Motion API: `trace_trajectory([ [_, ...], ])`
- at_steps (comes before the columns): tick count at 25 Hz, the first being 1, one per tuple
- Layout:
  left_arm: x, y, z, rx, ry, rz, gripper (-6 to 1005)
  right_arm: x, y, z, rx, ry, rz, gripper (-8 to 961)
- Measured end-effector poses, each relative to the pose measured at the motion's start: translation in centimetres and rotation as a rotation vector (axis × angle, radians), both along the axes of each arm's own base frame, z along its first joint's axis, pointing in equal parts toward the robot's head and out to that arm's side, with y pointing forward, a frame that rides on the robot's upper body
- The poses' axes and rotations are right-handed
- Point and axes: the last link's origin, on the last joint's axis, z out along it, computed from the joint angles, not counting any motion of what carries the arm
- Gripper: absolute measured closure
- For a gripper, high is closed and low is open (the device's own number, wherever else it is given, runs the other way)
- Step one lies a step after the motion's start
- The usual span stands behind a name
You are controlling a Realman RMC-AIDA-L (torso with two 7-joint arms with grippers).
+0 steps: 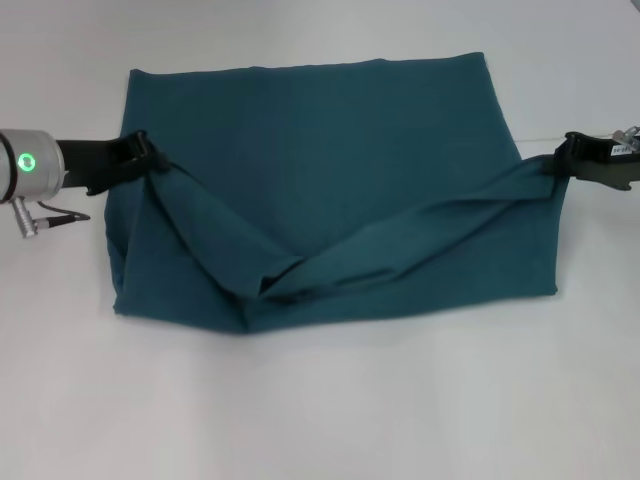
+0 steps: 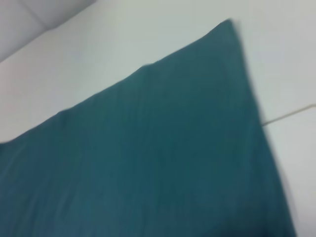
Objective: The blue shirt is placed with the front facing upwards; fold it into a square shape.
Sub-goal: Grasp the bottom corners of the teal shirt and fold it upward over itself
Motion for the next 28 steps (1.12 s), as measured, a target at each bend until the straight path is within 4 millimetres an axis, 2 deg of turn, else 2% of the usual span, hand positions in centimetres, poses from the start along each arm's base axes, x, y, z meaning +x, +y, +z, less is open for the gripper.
trace_trajectory([
  [10, 1.1, 0.8, -1.9, 0.036, 0.211, -0.137, 994, -0.8, 1.5, -2.1, -0.021, -0.114, 0.078, 941],
  [19, 2.6, 2.2, -1.1, 0.08, 0.288, -0.201, 995, -3.0, 3.4, -2.3, 0.01, -0.221, 0.156, 941],
  [28, 3.6, 3.5, -1.5, 0.12, 0.398, -0.243, 996, -4.9, 5.2, -2.7, 0.032, -0.307, 0.209, 941],
])
